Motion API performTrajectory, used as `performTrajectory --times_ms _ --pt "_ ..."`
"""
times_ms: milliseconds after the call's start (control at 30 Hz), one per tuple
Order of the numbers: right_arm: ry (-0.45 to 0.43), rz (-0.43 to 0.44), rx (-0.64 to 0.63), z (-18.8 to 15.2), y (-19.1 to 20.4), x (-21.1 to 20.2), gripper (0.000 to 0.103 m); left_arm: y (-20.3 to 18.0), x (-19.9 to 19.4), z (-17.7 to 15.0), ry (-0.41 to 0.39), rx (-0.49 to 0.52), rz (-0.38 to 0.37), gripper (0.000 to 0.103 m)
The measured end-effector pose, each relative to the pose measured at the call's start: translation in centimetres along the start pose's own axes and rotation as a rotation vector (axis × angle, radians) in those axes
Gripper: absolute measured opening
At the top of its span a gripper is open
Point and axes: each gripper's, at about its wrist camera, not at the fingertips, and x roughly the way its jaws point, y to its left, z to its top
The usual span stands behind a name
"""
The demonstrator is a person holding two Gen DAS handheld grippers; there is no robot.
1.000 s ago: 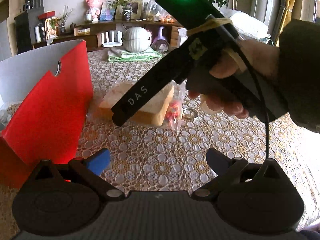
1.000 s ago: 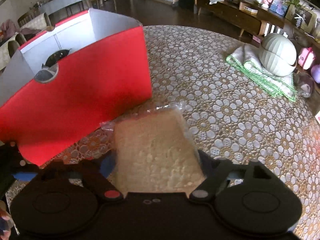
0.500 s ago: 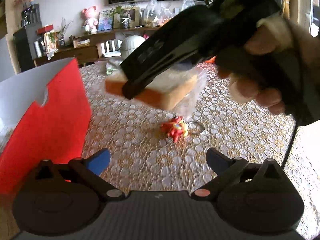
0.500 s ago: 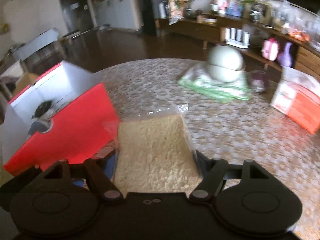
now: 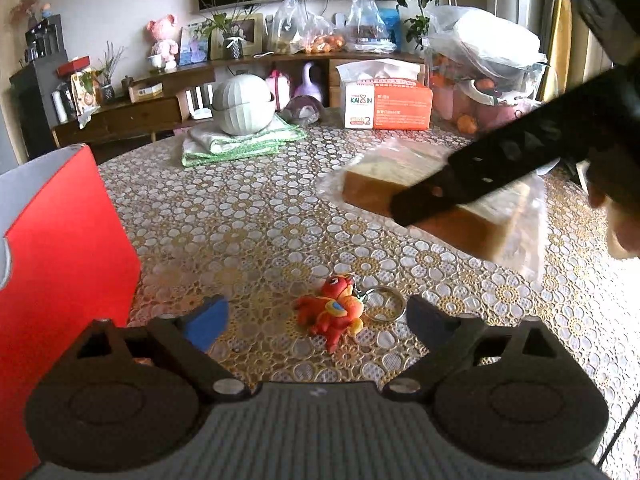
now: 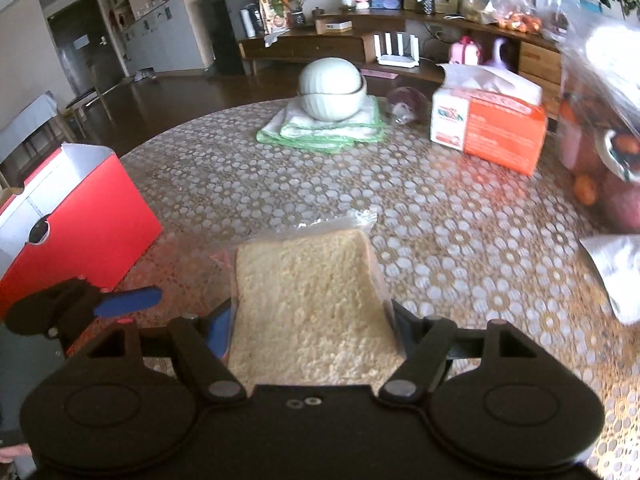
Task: Organize objects
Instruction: 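Grasp the orange-red toy figure with the left tool while the right tool holds the bread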
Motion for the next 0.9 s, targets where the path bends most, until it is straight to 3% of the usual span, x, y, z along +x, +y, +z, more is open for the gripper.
performTrajectory --times_ms 100,400,900 --pt "-0.006 0.001 0.015 -0.7 -0.3 -0.5 0.075 -0.2 0.6 0.2 0.021 0.0 -0.006 0.068" --pt "-0.007 -0.003 0.071 -2.5 -1.2 -1.6 0.075 -0.7 1.3 0.3 0.039 0.013 -0.023 0.042" --pt "-0.013 -0.043 0.153 -6.9 2.6 -6.7 0.075 0.6 -1.9 -0.5 0.045 -0.084 -0.058 0.038"
